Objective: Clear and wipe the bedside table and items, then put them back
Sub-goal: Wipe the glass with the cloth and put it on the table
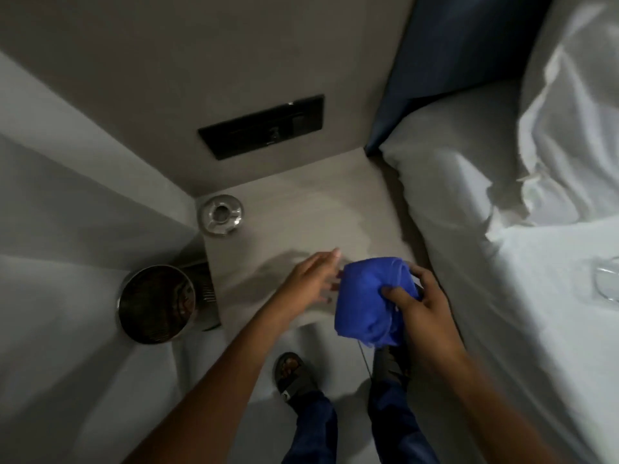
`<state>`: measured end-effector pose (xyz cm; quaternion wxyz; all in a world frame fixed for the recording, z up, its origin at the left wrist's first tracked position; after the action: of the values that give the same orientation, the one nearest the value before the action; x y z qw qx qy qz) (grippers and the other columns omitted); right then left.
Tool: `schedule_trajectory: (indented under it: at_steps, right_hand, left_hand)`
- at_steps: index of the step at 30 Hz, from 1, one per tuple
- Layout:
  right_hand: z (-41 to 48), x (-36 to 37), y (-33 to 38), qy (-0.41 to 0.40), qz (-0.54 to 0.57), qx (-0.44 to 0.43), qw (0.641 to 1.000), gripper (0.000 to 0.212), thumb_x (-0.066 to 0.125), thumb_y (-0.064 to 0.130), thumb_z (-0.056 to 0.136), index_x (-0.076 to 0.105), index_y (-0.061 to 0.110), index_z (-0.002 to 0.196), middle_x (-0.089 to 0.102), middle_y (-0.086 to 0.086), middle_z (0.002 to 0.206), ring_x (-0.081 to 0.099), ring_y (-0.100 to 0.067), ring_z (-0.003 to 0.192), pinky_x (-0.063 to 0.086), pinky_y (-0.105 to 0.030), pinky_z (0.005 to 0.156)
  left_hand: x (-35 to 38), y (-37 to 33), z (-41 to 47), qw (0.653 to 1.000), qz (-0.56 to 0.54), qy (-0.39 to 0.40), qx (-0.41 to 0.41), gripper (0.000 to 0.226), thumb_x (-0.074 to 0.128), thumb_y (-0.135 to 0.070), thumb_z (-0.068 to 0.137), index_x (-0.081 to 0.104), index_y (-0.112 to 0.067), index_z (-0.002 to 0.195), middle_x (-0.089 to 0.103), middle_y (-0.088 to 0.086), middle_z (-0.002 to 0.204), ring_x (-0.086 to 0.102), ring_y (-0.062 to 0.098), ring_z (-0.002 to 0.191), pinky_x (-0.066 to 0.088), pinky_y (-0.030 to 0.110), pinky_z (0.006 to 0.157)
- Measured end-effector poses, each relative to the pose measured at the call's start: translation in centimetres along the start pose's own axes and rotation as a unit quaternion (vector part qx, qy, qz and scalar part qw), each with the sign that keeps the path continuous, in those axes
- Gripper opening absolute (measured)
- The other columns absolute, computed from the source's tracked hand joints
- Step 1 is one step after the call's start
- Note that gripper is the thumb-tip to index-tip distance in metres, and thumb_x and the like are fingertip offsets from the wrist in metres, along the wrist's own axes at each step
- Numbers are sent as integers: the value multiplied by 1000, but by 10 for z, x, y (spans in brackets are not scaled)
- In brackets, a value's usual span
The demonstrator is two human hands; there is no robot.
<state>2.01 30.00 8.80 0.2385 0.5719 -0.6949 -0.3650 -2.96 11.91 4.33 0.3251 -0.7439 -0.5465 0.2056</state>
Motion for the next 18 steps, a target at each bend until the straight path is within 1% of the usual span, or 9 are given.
schedule_trajectory:
  at_steps: [2, 3, 5, 8, 11, 12, 14, 16, 18]
  right_hand:
    - [0, -22, 7, -33, 55, 18, 998, 29, 64, 2, 85, 63, 15, 111, 73, -15, 102, 70, -35, 95, 57, -53, 86]
    - [-2, -39, 10, -37, 71, 18, 997, 29, 65, 2, 84, 64, 10, 111, 73, -16, 103, 69, -36, 97, 57, -51, 87]
    - [-9, -76, 16, -28, 90, 14, 995, 30, 73, 7, 81, 65, 9, 110, 76, -12, 101, 73, -29, 93, 61, -41, 78]
    - [-19, -130, 23, -53, 64, 13, 996, 28, 80, 12, 76, 69, 12, 102, 78, -8, 91, 75, -23, 81, 62, -32, 65]
    - [-21, -181, 26, -132, 62, 10, 989, 26, 82, 8, 72, 70, 9, 95, 77, -13, 88, 74, -28, 78, 61, -36, 62]
    - [-23, -201, 26, -163, 72, 8, 984, 27, 81, 7, 70, 69, 9, 94, 76, -15, 89, 73, -30, 79, 59, -40, 65]
    - [-27, -235, 25, -218, 78, 10, 973, 26, 77, 13, 68, 66, 13, 92, 73, -13, 88, 70, -32, 80, 57, -47, 69]
    - [-33, -270, 20, -273, 73, 12, 959, 22, 67, 20, 66, 60, 13, 86, 67, -8, 78, 65, -27, 71, 53, -40, 58]
    - [-36, -293, 13, -318, 69, -4, 946, 17, 58, 17, 69, 51, 8, 82, 53, -7, 70, 52, -19, 61, 44, -32, 53]
  left_hand:
    - [39, 2, -14, 997, -73, 29, 19, 45, 70, -59, 73, 63, -44, 114, 75, -9, 107, 73, 8, 94, 57, 23, 72]
    - [61, 2, -18, 995, -84, 24, 48, 51, 76, -52, 70, 59, -48, 118, 74, -6, 113, 72, 9, 101, 57, 22, 74]
    - [103, -5, -19, 991, -85, 5, 101, 58, 80, -40, 66, 55, -53, 118, 72, -3, 118, 70, 11, 107, 56, 22, 79]
    - [158, -29, -15, 990, -5, 10, 143, 57, 76, -43, 66, 50, -66, 111, 65, -8, 126, 66, 6, 111, 57, 27, 88]
    - [206, -53, -5, 978, 117, 27, 170, 54, 73, -42, 72, 50, -57, 118, 63, -11, 120, 66, 11, 106, 58, 39, 91]
    - [225, -64, -2, 967, 165, 16, 196, 51, 71, -39, 75, 52, -50, 121, 63, -10, 116, 67, 12, 100, 58, 41, 89]
    - [263, -85, 2, 926, 256, -26, 276, 44, 66, -30, 81, 57, -35, 123, 64, -9, 112, 64, 13, 98, 56, 36, 88]
    - [312, -108, 9, 873, 330, -40, 355, 35, 59, -23, 86, 62, -28, 121, 67, -9, 116, 62, 13, 104, 52, 31, 91]
    - [357, -126, 22, 818, 406, 5, 408, 34, 54, -14, 91, 64, -22, 122, 67, -4, 124, 60, 18, 113, 48, 32, 97]
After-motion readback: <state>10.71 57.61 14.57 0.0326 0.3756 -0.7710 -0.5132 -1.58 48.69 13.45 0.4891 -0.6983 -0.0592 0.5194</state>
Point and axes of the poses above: each hand's wrist, its own z-axis towards the middle knuckle, its own x-axis out of the palm, y = z × x, the point moved 1 cm from there along z, towards the middle knuckle
